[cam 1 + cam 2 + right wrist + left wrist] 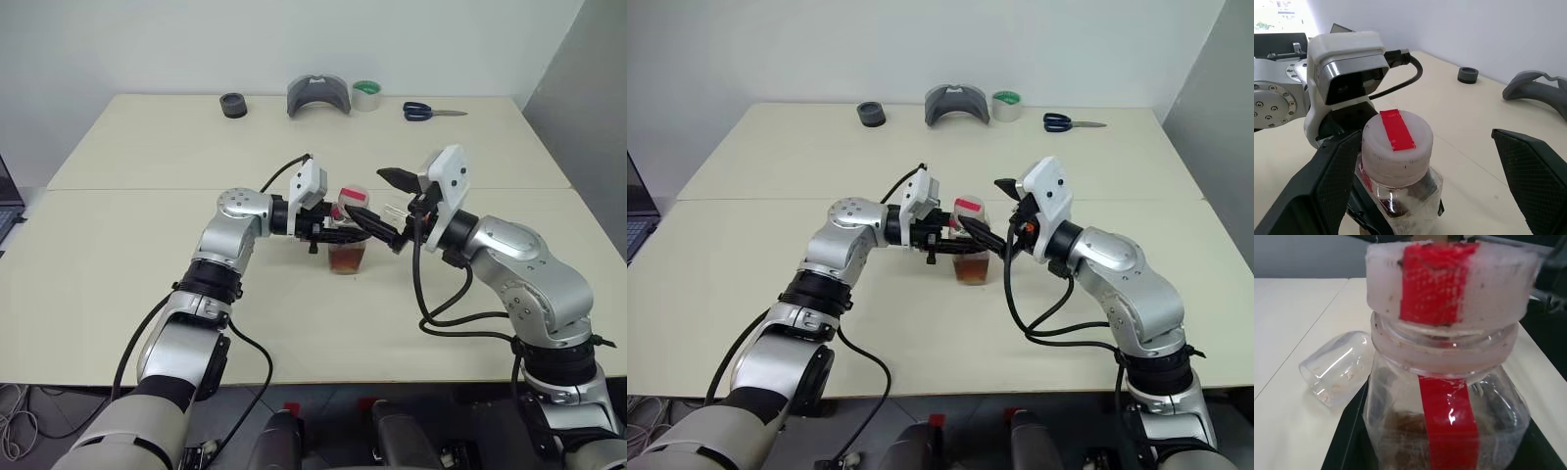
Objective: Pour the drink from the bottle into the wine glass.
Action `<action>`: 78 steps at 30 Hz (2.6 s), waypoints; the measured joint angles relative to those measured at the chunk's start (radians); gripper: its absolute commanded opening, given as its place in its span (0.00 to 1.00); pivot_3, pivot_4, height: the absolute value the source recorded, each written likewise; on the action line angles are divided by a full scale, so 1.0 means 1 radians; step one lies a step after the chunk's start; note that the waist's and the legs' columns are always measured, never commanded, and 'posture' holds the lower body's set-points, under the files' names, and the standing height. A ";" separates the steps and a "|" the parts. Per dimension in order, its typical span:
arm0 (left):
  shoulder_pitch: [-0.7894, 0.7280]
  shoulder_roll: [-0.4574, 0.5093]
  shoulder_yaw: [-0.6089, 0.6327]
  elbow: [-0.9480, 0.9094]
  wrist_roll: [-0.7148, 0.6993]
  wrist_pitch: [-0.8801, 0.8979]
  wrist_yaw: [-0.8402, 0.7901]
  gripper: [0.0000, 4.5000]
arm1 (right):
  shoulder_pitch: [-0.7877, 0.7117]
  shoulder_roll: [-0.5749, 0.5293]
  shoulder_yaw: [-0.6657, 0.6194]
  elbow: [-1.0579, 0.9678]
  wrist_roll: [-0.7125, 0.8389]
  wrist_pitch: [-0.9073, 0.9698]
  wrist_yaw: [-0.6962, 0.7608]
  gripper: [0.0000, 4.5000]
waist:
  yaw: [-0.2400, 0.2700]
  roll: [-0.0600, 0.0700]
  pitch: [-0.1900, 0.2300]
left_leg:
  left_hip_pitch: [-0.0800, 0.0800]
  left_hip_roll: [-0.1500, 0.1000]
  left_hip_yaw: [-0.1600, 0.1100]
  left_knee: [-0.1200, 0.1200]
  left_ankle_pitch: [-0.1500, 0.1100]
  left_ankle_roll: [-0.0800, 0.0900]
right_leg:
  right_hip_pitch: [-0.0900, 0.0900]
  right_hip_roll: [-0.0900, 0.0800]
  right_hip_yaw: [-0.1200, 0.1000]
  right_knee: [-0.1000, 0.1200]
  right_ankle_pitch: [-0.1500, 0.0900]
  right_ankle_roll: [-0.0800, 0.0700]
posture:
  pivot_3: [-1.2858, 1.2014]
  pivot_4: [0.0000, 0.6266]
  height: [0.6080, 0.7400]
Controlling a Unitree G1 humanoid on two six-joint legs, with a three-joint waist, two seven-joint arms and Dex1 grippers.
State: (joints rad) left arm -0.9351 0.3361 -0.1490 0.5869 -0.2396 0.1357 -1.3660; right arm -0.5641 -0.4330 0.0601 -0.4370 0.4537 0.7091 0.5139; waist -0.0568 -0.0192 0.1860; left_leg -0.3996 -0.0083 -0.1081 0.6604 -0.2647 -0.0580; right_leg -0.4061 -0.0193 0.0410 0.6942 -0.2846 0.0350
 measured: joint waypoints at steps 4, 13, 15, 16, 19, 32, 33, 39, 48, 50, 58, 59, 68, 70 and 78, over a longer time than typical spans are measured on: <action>0.000 0.002 0.000 0.001 0.003 -0.008 0.000 0.39 | 0.004 -0.003 -0.001 -0.005 0.001 0.001 0.000 1.00 | 0.000 0.000 0.000 | 0.000 0.000 0.000 0.000 0.000 0.000 | 0.000 0.000 0.000 0.000 0.000 0.000 | 0.52 0.24 1.00; 0.000 0.002 0.000 0.006 0.003 -0.011 0.000 0.39 | 0.007 -0.009 -0.005 -0.010 0.008 0.002 0.002 1.00 | 0.000 0.000 0.000 | 0.000 0.000 0.000 0.000 0.000 0.000 | 0.000 0.000 0.000 0.000 0.000 0.000 | 0.52 0.24 1.00; 0.000 0.002 0.000 0.006 0.003 -0.012 0.000 0.39 | 0.007 -0.009 -0.007 -0.011 0.011 0.003 0.003 1.00 | 0.000 0.000 0.000 | 0.000 0.000 0.000 0.000 0.000 0.000 | 0.000 0.000 0.000 0.000 0.000 0.000 | 0.52 0.24 1.00; 0.000 0.002 0.000 0.006 0.003 -0.013 0.000 0.39 | 0.007 -0.009 -0.009 -0.012 0.014 0.004 0.005 1.00 | 0.000 0.000 0.000 | 0.000 0.000 0.000 0.000 0.000 0.000 | 0.000 0.000 0.000 0.000 0.000 0.000 | 0.52 0.24 1.00; 0.000 0.002 0.000 0.007 0.003 -0.013 0.001 0.39 | 0.009 -0.009 -0.009 -0.027 0.035 0.014 0.009 1.00 | 0.000 0.000 0.000 | 0.000 0.000 0.000 0.000 0.000 0.000 | 0.000 0.000 0.000 0.000 0.000 0.000 | 0.52 0.24 1.00; 0.000 0.002 0.000 0.010 0.003 -0.016 0.001 0.39 | -0.024 -0.002 0.002 -0.015 0.084 0.091 -0.001 1.00 | 0.000 0.000 0.000 | 0.000 0.000 0.000 0.000 0.000 0.000 | 0.000 0.000 0.000 0.000 0.000 0.000 | 0.52 0.24 1.00; 0.000 0.002 0.000 0.010 0.003 -0.016 0.001 0.39 | -0.033 0.002 0.004 -0.004 0.080 0.092 -0.001 1.00 | 0.000 0.000 0.000 | 0.000 0.000 0.000 0.000 0.000 0.000 | 0.000 0.000 0.000 0.000 0.000 0.000 | 0.52 0.24 1.00; 0.000 0.003 0.000 0.010 0.003 -0.017 0.001 0.39 | -0.057 0.019 0.023 0.014 0.077 0.093 0.007 0.92 | 0.000 0.000 0.000 | 0.000 0.000 0.000 0.000 0.000 0.000 | 0.000 0.000 0.000 0.000 0.000 0.000 | 0.52 0.24 1.00; 0.001 0.003 0.000 0.010 0.006 -0.023 0.001 0.39 | -0.076 0.021 0.042 0.030 0.058 0.089 0.008 0.40 | 0.000 0.000 0.000 | 0.000 0.000 0.000 0.000 0.000 0.000 | 0.000 0.000 0.000 0.000 0.000 0.000 | 0.52 0.24 1.00; 0.006 0.003 -0.001 0.010 0.010 -0.022 0.002 0.39 | -0.079 0.019 0.046 0.024 0.047 0.078 0.010 0.40 | 0.000 0.000 0.000 | 0.000 0.000 0.000 0.000 0.000 0.000 | 0.000 0.000 0.000 0.000 0.000 0.000 | 0.52 0.24 1.00; 0.011 0.003 0.000 -0.001 0.010 -0.022 0.006 0.39 | -0.032 -0.019 0.114 -0.014 -0.078 -0.055 0.017 0.38 | 0.000 0.000 0.000 | 0.000 0.000 0.000 0.000 0.000 0.000 | 0.000 0.000 0.000 0.000 0.000 0.000 | 0.52 0.24 1.00; 0.011 0.003 0.000 -0.002 0.010 -0.021 0.009 0.39 | -0.022 -0.016 0.108 -0.019 -0.077 -0.058 0.014 0.38 | 0.000 0.000 0.000 | 0.000 0.000 0.000 0.000 0.000 0.000 | 0.000 0.000 0.000 0.000 0.000 0.000 | 0.52 0.24 1.00; 0.064 0.034 0.041 -0.018 0.004 0.006 0.084 0.39 | 0.225 -0.010 -0.186 -0.132 -0.058 -0.001 -0.153 0.38 | 0.005 0.000 0.000 | 0.000 0.000 0.000 0.000 0.000 0.000 | 0.000 0.000 0.000 0.001 0.000 0.000 | 0.52 0.24 1.00; 0.072 0.043 0.053 -0.028 0.004 0.009 0.099 0.39 | 0.326 -0.008 -0.222 -0.139 -0.086 0.009 -0.200 0.38 | 0.007 0.000 0.000 | 0.000 0.000 0.000 0.000 0.000 0.000 | 0.000 -0.001 0.001 0.001 0.000 0.000 | 0.52 0.24 1.00; 0.101 0.080 0.078 -0.047 -0.002 0.017 0.135 0.39 | 0.554 -0.004 -0.265 -0.186 -0.158 0.023 -0.278 0.61 | 0.000 0.000 0.000 | 0.001 0.000 0.001 0.000 0.000 0.000 | 0.000 0.001 0.001 0.002 0.000 0.000 | 0.52 0.24 1.00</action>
State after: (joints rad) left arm -0.8343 0.4158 -0.0713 0.5401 -0.2412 0.1525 -1.2314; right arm -0.0106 -0.4371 -0.2052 -0.6233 0.2955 0.7326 0.2355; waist -0.0563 -0.0191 0.1859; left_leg -0.3984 -0.0079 -0.1071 0.6604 -0.2648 -0.0580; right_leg -0.4062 -0.0184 0.0425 0.6963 -0.2848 0.0351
